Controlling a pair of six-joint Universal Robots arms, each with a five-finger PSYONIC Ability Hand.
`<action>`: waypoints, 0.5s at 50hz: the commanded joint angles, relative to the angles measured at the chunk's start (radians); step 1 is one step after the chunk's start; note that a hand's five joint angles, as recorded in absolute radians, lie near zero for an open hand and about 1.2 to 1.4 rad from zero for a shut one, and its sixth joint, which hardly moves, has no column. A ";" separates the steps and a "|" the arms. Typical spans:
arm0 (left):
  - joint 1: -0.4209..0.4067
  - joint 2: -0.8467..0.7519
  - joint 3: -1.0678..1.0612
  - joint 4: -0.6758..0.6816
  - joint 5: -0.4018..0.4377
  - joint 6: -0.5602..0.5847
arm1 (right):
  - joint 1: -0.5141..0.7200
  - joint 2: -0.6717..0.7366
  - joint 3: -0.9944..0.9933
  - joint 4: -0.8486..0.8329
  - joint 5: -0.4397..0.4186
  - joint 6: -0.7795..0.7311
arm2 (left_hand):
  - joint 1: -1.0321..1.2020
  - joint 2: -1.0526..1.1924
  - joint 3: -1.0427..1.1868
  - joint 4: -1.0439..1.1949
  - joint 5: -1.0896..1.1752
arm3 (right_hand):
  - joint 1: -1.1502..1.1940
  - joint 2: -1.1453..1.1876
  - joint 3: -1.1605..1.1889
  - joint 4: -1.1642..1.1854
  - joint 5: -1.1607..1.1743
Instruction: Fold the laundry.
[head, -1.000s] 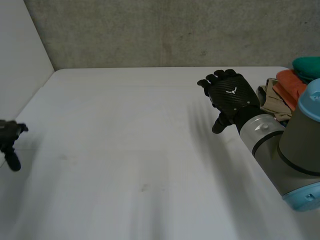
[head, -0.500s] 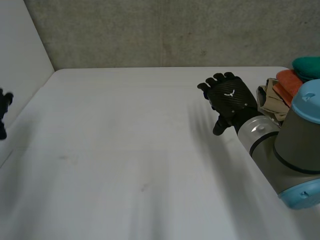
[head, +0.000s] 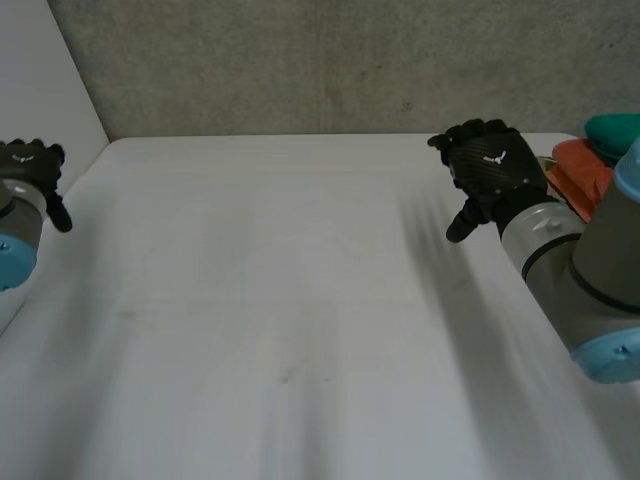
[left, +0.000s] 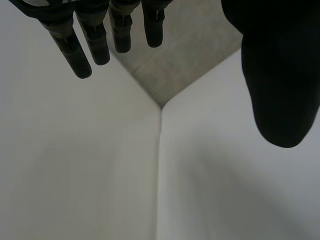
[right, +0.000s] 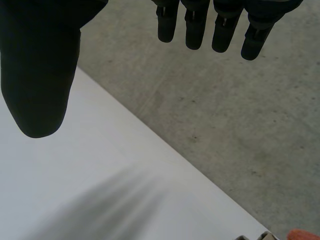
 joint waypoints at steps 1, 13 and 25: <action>-0.103 0.105 0.032 -0.153 0.047 -0.116 | -0.035 0.019 -0.094 0.032 0.008 0.080 | -0.009 -0.031 -0.036 -0.028 -0.047 | -0.061 -0.030 -0.038 -0.040 -0.044; -0.306 0.432 -0.094 -0.380 0.077 -0.364 | -0.075 0.033 -0.269 0.316 0.008 0.197 | -0.009 -0.031 -0.036 -0.028 -0.047 | -0.061 -0.030 -0.038 -0.040 -0.044; -0.304 0.510 -0.214 -0.320 0.076 -0.301 | -0.078 0.004 -0.218 0.259 0.008 0.134 | -0.009 -0.031 -0.036 -0.028 -0.047 | -0.061 -0.030 -0.038 -0.040 -0.044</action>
